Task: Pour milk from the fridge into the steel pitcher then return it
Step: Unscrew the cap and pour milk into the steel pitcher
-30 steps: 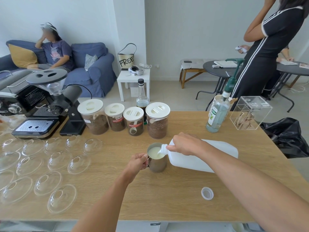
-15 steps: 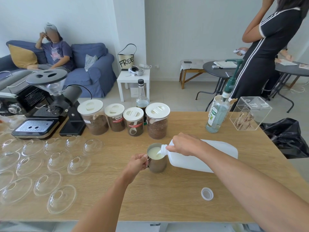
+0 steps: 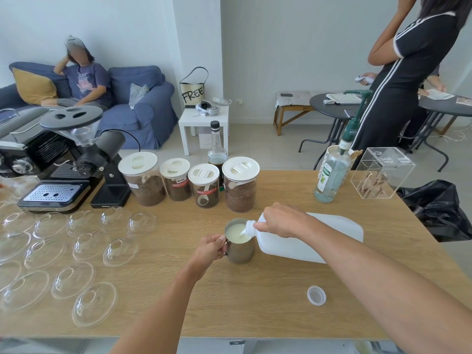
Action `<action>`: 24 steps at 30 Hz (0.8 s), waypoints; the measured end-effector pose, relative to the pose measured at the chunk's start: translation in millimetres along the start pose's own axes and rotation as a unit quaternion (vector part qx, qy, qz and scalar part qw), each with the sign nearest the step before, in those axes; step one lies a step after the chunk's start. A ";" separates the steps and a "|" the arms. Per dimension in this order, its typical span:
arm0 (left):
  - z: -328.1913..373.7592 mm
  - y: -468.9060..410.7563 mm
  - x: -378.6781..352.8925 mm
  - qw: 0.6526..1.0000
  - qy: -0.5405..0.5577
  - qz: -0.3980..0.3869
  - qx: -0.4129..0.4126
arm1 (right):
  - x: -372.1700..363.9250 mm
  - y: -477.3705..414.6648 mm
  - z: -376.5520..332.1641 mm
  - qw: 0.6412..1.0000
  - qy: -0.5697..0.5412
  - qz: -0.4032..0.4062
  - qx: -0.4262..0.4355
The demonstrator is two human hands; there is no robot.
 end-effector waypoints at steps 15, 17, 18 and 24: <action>3.9 2.2 -0.4 1.000 -0.001 0.000 -0.003 | 0.2 -0.1 -1.5 1.000 -0.010 0.000 0.005; 3.4 2.0 -0.2 1.000 -0.003 0.000 -0.003 | 0.7 0.3 -1.6 1.000 -0.009 -0.001 0.004; 3.1 1.9 -0.1 1.000 -0.004 -0.001 -0.005 | 0.9 0.7 -1.5 1.000 -0.009 -0.001 0.004; 2.8 2.6 0.1 1.000 -0.008 -0.003 -0.002 | 0.5 0.4 -1.6 1.000 -0.008 0.000 0.005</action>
Point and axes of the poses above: each hand's wrist, its own y-axis away from the middle knuckle, its own x-axis out of the back of the hand, z = x × y, the point moved 7 cm from there along -y, towards the middle knuckle, and after that the axes turned 9 degrees about -x, right-handed, at the moved point
